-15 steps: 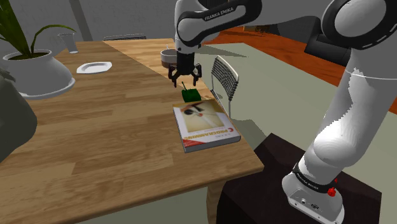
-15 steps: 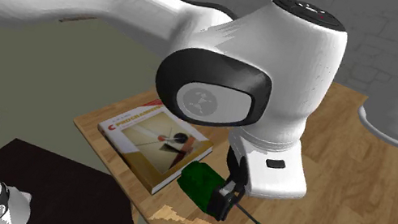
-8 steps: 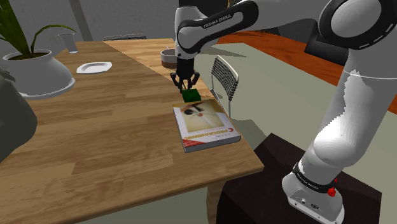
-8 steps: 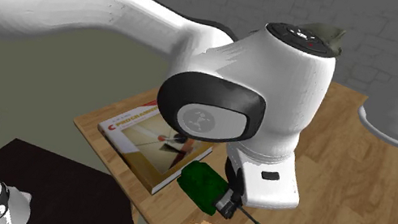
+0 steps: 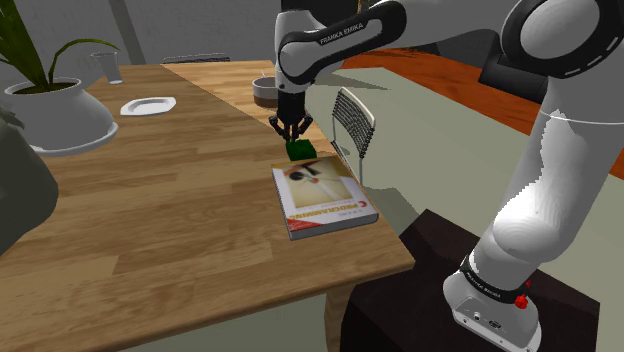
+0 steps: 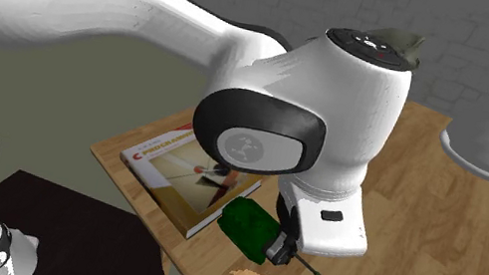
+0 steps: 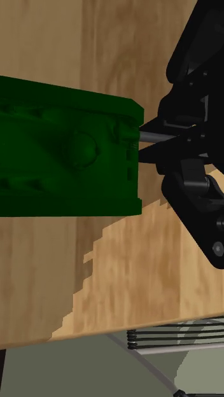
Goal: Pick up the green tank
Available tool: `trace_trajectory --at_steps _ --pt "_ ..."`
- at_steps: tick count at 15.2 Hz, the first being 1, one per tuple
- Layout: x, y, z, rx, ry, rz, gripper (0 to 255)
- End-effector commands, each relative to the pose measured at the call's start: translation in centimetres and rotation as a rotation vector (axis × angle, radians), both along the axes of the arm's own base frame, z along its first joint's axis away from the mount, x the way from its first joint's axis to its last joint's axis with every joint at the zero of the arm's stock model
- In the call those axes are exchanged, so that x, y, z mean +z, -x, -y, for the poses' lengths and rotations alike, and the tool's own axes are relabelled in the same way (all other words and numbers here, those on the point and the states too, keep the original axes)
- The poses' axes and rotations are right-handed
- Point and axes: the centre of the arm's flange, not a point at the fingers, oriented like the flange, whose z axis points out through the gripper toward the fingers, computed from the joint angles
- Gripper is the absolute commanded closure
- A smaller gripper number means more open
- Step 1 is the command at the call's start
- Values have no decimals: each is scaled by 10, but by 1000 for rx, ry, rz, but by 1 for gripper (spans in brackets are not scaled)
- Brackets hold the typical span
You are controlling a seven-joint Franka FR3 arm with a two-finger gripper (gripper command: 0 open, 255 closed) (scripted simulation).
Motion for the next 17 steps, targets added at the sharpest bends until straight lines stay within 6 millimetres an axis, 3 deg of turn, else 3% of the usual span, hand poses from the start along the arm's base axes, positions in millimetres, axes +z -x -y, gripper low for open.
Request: trace_trajectory --at_steps 1,15,17 --pt "5 0 0 0 0 -1 255" --pt "79 0 0 0 0 -1 255" --pt "79 0 0 0 0 -1 255"
